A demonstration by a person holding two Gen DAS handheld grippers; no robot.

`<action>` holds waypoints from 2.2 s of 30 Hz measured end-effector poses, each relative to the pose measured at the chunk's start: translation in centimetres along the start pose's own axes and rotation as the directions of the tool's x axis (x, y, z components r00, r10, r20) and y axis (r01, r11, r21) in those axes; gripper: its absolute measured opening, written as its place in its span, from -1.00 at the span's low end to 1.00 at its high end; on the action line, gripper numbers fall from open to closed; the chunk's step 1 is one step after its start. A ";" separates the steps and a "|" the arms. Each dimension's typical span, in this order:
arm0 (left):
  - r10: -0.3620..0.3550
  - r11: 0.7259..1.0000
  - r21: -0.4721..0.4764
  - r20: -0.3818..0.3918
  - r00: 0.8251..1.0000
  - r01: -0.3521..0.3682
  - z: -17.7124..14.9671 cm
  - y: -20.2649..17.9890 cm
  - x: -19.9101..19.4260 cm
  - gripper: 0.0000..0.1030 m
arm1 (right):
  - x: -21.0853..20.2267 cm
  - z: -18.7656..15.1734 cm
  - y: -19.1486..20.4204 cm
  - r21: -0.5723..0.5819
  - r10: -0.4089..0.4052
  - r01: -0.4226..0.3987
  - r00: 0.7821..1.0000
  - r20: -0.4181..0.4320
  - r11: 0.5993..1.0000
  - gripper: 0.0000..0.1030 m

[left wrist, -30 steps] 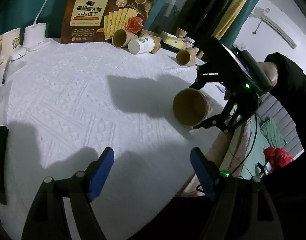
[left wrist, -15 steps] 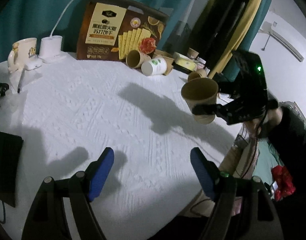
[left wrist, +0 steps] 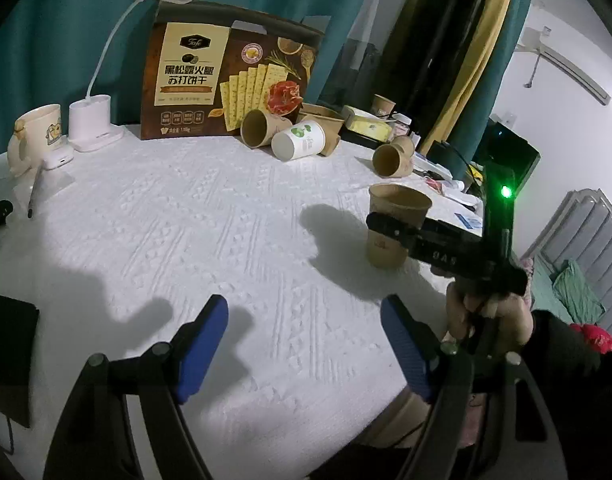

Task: Flip cup upright

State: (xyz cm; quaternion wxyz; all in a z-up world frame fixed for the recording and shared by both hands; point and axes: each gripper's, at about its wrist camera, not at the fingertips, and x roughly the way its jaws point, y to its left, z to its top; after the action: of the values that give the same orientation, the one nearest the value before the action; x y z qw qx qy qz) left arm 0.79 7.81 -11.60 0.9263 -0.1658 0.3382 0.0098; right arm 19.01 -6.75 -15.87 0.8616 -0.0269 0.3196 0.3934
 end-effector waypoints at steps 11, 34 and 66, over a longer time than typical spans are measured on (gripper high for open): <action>0.035 0.999 -0.011 0.000 0.999 -0.035 0.7 -0.4 0.6 0.53 | -1.2 -2.0 -0.9 0.048 -0.021 0.022 1.000 -0.003 0.999 0.30; 0.052 0.992 0.109 0.133 0.990 -0.067 0.3 -4.2 -1.9 0.75 | -10.7 -4.7 0.2 0.189 -0.171 0.176 0.984 -0.041 0.966 0.45; -0.102 0.948 0.317 0.347 0.932 -0.014 7.0 -11.7 -7.3 0.76 | -28.7 3.0 2.8 0.208 -0.427 0.384 0.872 0.238 0.900 0.46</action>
State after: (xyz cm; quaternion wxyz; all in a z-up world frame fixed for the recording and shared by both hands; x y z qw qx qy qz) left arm 1.10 -0.39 1.53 0.9869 -0.0192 0.1566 -0.0349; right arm 4.72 -22.89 3.49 0.9605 0.0285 0.2123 0.1775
